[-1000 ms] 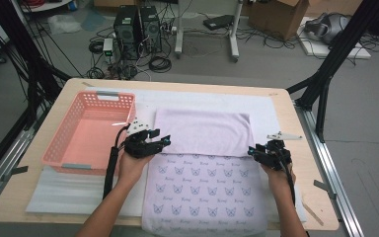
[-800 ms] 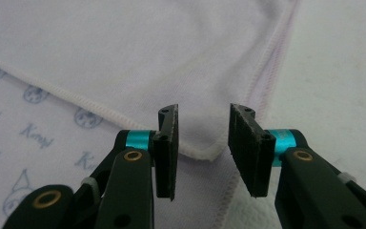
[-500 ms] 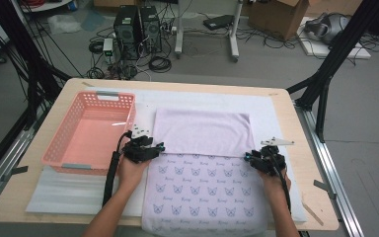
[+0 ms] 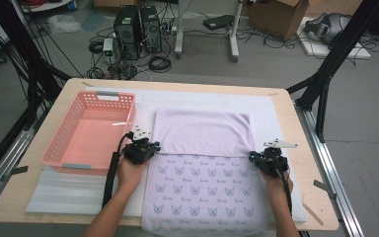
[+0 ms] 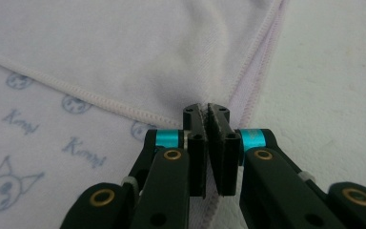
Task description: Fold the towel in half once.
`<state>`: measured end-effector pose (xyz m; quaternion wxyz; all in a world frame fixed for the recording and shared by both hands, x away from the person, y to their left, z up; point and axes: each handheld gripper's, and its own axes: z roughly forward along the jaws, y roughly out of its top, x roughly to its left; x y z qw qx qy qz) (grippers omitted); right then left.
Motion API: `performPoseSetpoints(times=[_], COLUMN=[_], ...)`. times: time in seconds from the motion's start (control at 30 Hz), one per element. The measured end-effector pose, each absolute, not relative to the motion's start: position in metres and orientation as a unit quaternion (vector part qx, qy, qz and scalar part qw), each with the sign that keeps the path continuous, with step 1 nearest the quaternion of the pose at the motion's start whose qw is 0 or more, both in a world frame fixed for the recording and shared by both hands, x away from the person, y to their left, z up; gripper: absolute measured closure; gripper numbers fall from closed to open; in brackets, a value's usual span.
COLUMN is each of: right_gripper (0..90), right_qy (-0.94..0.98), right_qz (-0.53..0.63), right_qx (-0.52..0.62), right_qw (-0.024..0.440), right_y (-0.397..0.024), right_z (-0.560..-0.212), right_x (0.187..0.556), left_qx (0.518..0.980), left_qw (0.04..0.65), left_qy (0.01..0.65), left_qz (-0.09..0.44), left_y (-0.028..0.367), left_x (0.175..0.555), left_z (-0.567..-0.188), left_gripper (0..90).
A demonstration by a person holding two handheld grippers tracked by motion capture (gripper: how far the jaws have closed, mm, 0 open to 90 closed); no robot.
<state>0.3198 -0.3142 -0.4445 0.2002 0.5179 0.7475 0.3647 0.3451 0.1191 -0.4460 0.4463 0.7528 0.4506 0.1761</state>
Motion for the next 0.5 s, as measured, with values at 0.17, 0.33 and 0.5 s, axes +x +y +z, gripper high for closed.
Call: performPoseSetpoints(times=[0.17, 0.33, 0.5], right_gripper=[85.9, 85.9, 86.0], right_qy=[0.741, 0.736, 0.736], right_qz=[0.378, 0.385, 0.388], right_qx=[0.519, 0.522, 0.519], right_qw=[0.196, 0.194, 0.196], right_y=[-0.321, -0.322, -0.322], right_z=[-0.439, -0.437, -0.435], right_x=[0.313, 0.310, 0.306], left_qx=[0.756, 0.756, 0.747], left_qw=[0.465, 0.461, 0.475], left_qy=[0.426, 0.428, 0.429], left_qz=[0.174, 0.181, 0.179], left_y=[0.121, 0.118, 0.119], left_x=[0.331, 0.327, 0.323], left_z=[-0.437, -0.439, -0.436], left_gripper=[89.9, 89.9, 89.9])
